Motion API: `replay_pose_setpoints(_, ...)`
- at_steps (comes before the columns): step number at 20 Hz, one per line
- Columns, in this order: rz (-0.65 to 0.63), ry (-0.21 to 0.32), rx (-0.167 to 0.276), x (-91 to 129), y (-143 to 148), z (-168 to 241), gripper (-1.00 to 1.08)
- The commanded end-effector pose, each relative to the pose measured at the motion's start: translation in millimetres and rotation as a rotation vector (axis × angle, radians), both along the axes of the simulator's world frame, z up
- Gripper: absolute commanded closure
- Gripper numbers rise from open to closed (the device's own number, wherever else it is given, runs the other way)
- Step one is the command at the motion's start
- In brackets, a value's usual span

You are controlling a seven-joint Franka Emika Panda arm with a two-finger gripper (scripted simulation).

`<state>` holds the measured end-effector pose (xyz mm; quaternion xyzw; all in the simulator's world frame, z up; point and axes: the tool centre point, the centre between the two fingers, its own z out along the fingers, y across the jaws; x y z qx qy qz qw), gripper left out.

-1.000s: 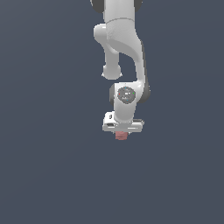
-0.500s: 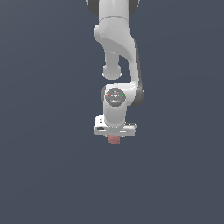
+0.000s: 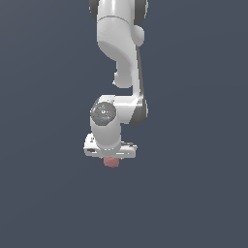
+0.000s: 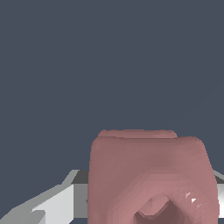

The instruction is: Pick up the object and move it to a goal position.

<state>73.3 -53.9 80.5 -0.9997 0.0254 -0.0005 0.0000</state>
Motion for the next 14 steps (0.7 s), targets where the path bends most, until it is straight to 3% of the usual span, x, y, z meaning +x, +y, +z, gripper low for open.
replay_pose_setpoints(1, 0.001, 0.001, 0.000, 9.2, -11.5, 4.2, 1.08)
replay_pose_setpoints(14, 0.001, 0.001, 0.000, 27.7, -33.9, 12.5, 1.08)
